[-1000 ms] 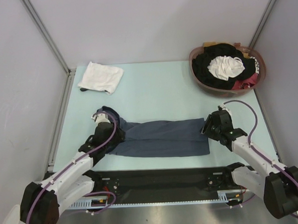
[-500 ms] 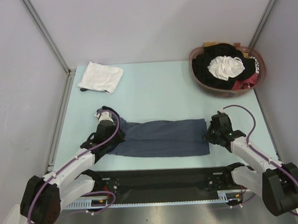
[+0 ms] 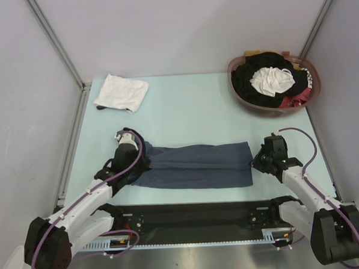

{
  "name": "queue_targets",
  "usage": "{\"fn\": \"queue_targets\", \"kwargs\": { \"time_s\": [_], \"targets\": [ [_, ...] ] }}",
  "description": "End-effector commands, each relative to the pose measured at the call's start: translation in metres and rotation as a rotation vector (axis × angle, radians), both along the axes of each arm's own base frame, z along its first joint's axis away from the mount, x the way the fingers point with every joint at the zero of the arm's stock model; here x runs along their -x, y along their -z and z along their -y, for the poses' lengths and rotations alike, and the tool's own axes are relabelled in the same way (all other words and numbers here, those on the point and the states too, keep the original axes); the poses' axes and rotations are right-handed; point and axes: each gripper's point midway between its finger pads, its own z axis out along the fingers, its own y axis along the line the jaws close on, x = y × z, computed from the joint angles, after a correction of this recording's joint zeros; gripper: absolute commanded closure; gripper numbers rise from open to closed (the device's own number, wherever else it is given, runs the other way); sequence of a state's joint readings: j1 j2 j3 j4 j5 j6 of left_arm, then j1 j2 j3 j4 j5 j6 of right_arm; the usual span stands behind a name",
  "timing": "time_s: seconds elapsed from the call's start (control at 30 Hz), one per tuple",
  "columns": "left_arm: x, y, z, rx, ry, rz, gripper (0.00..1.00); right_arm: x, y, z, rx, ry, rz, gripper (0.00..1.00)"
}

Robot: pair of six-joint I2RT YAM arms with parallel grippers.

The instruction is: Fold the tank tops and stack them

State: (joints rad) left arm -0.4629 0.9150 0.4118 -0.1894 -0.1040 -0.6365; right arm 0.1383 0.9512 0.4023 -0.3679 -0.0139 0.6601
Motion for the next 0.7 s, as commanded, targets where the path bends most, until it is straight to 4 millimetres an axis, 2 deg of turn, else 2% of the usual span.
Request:
{"fn": "queue_targets", "kwargs": {
  "time_s": [0.0, 0.17, 0.27, 0.3, 0.37, 0.4, 0.47, 0.53, 0.57, 0.63, 0.67],
  "targets": [
    [0.007, -0.001, 0.007, 0.044, 0.015, -0.010, 0.99, -0.001, -0.003, 0.001, -0.007, -0.008, 0.013, 0.95],
    [0.024, 0.025, 0.001, 0.047, -0.022, -0.081, 0.88, -0.004, 0.002, 0.003, -0.010, -0.001, 0.001, 0.94],
    [0.028, 0.030, 0.001, 0.061, -0.042, -0.079, 0.67, -0.006, 0.006, 0.003, -0.025, -0.002, -0.011, 0.90],
    [0.029, 0.031, -0.001, 0.056, -0.049, -0.080, 0.49, -0.006, 0.006, 0.002, -0.030, -0.007, -0.013, 0.87],
    [0.029, 0.031, -0.008, 0.029, -0.082, -0.084, 0.36, -0.004, 0.008, 0.004, -0.030, -0.004, -0.027, 0.72],
    [0.028, 0.028, -0.010, 0.023, -0.090, -0.075, 0.33, -0.005, 0.007, 0.004, -0.029, -0.002, -0.025, 0.63],
    [0.025, 0.019, -0.013, 0.012, -0.098, -0.053, 0.25, -0.004, 0.002, 0.007, -0.018, 0.008, -0.008, 0.53],
    [0.017, 0.003, -0.014, 0.007, -0.103, -0.003, 0.17, -0.005, -0.002, 0.008, -0.014, 0.017, 0.019, 0.48],
    [0.016, -0.001, -0.017, -0.007, -0.108, 0.004, 0.10, -0.007, -0.007, 0.009, -0.010, 0.017, 0.041, 0.48],
    [0.008, -0.016, -0.021, -0.036, -0.118, 0.040, 0.07, -0.011, -0.015, 0.010, -0.002, 0.012, 0.065, 0.47],
    [0.008, -0.017, -0.023, -0.054, -0.119, 0.034, 0.04, -0.013, -0.016, 0.010, 0.001, 0.008, 0.066, 0.47]
  ]
}}
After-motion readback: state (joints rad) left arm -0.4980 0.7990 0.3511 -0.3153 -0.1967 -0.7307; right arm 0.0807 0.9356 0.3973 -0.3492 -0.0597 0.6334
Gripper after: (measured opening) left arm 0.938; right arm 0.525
